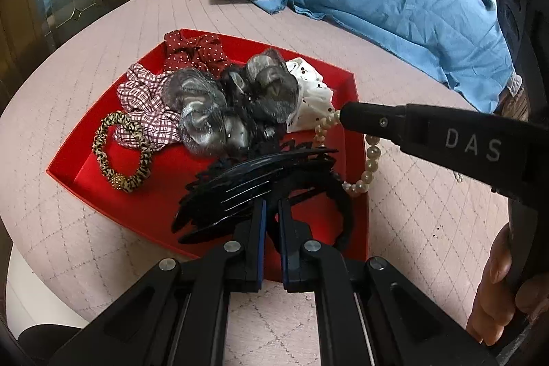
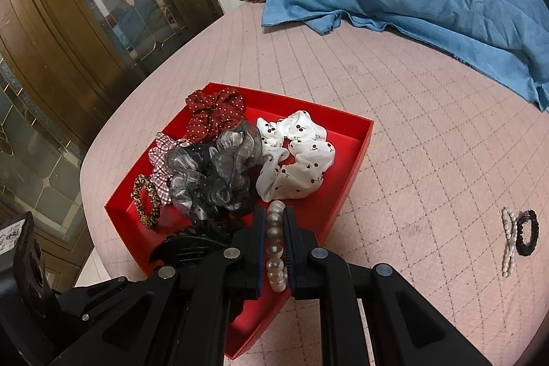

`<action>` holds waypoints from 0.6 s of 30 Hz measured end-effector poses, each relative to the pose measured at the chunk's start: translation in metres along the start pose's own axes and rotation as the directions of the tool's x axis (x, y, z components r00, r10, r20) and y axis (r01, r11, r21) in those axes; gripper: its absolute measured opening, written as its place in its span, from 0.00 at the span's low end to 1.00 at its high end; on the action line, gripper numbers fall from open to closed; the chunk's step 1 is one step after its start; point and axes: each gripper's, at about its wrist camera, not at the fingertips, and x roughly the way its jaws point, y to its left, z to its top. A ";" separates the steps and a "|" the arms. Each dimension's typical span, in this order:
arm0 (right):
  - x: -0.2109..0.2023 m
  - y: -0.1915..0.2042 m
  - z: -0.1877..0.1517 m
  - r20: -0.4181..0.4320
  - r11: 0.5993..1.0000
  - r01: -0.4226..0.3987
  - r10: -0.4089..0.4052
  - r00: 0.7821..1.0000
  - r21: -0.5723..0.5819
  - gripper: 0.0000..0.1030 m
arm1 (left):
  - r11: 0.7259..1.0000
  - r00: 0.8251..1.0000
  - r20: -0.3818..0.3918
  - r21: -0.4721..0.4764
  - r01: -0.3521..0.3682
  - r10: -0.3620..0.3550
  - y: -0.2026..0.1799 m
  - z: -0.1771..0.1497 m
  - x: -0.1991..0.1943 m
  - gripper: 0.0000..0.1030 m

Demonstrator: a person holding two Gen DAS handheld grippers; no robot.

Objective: Organize jewelry
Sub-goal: 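Lower both held items into the red tray and open both tools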

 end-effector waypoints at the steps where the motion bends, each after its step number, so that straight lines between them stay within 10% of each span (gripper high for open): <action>1: 0.001 -0.001 0.000 -0.001 1.000 0.001 -0.001 1.000 0.001 0.11 | 1.000 1.000 -0.001 0.002 -0.002 0.002 0.000 0.000 0.001 0.06; 18: 0.007 -0.005 -0.002 -0.011 1.000 -0.003 0.003 1.000 0.009 0.11 | 1.000 1.000 -0.008 0.015 -0.007 0.007 -0.003 -0.002 0.003 0.06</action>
